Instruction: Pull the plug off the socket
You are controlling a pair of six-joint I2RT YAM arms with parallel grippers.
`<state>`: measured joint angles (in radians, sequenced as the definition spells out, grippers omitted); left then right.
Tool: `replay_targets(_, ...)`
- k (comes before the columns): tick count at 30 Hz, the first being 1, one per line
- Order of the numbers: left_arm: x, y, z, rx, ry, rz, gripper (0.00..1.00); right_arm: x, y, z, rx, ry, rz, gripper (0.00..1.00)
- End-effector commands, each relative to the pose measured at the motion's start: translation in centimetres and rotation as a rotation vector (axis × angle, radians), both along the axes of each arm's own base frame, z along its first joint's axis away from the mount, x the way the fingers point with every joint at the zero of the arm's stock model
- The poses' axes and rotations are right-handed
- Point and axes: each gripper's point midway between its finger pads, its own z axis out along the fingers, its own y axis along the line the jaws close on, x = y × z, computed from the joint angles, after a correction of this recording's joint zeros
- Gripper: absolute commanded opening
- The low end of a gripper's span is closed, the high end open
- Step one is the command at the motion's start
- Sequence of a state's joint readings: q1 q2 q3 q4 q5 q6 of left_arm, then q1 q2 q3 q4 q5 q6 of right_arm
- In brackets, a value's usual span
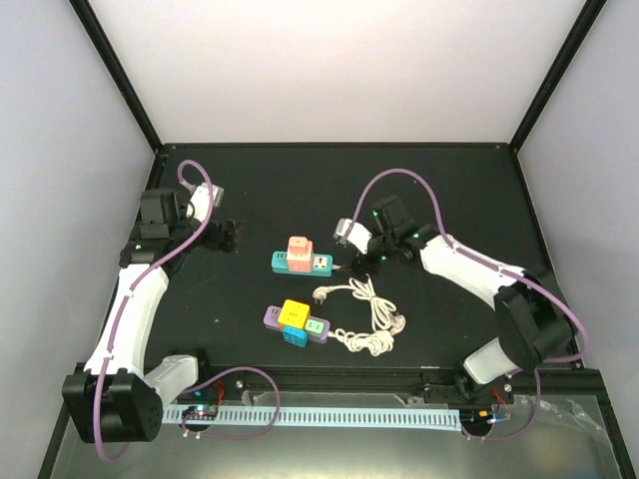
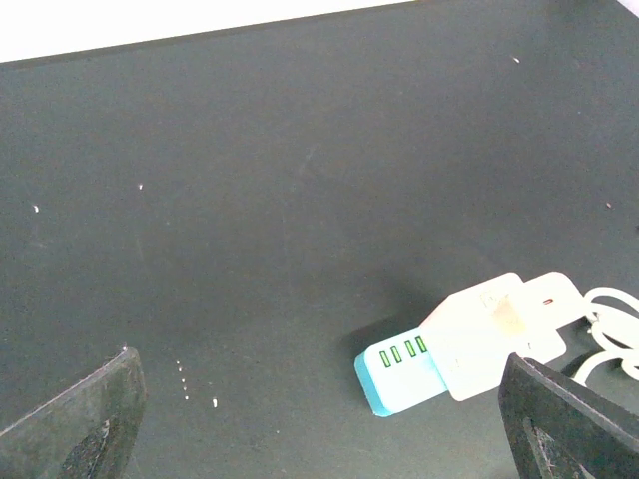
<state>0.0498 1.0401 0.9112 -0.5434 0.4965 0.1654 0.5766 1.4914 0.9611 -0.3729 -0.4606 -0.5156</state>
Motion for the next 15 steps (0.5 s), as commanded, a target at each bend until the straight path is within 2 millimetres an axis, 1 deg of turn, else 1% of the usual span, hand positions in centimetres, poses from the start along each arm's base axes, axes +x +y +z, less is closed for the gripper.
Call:
replay_targets(1, -0.4, -0.9, 1.7, -0.012, -0.035, -0.055, 0.99, 1.2, 2.4, 0.0, 0.001, -0.063, 0.032, 0.89)
replay_targets(5, -0.7, -1.3, 1.7, -0.019, -0.035, -0.087, 0.99, 1.2, 4.1, -1.9, -0.052, -0.043, 0.084, 0.82)
replay_targets(8, -0.9, -1.6, 1.6, -0.025, -0.029, -0.102, 0.99, 1.2, 4.9, -3.1, -0.076, -0.033, 0.115, 0.79)
replay_targets(15, -1.7, -2.4, 1.7, -0.046, -0.033, -0.159, 0.99, 2.4, 5.8, -5.5, -0.142, -0.007, 0.152, 0.72)
